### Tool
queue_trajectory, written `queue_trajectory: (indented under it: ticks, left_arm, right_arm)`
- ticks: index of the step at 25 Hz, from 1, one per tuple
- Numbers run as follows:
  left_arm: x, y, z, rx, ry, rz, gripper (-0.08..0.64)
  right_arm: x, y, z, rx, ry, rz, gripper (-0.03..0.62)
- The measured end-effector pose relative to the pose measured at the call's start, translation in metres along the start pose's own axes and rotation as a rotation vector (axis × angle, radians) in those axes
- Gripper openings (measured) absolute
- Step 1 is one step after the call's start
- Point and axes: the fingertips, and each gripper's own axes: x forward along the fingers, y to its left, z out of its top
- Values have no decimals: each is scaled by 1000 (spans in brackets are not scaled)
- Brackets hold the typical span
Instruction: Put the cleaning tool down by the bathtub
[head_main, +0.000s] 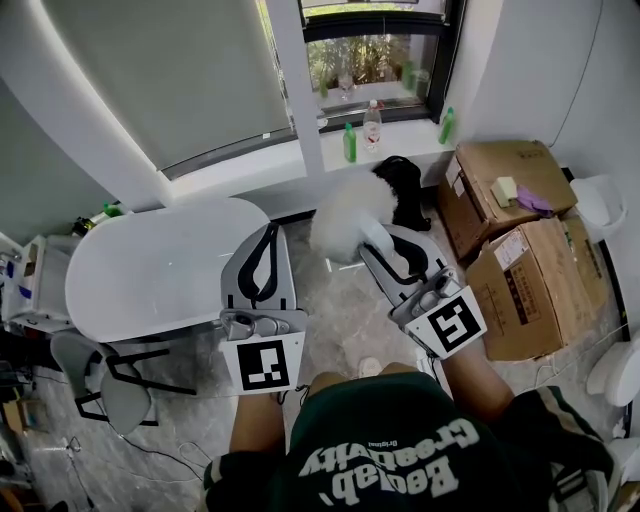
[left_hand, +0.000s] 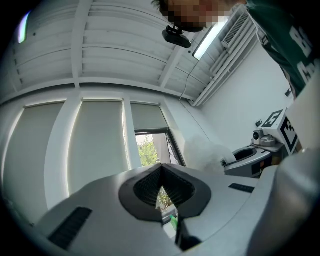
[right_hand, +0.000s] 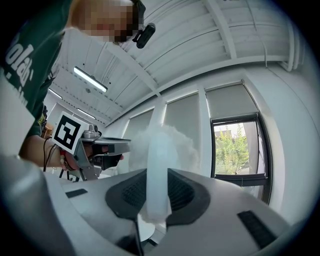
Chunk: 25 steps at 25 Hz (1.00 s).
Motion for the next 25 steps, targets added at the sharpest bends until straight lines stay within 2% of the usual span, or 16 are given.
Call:
queue_trajectory:
  ticks: [13, 25]
  left_arm:
    - [13, -47, -2, -31, 17, -18, 8]
    - [16, -56, 3, -16, 23, -9, 8]
  right_arm:
    - [-33, -24, -12, 21, 6, -7, 92]
    - [-46, -38, -21, 23, 2, -35, 92]
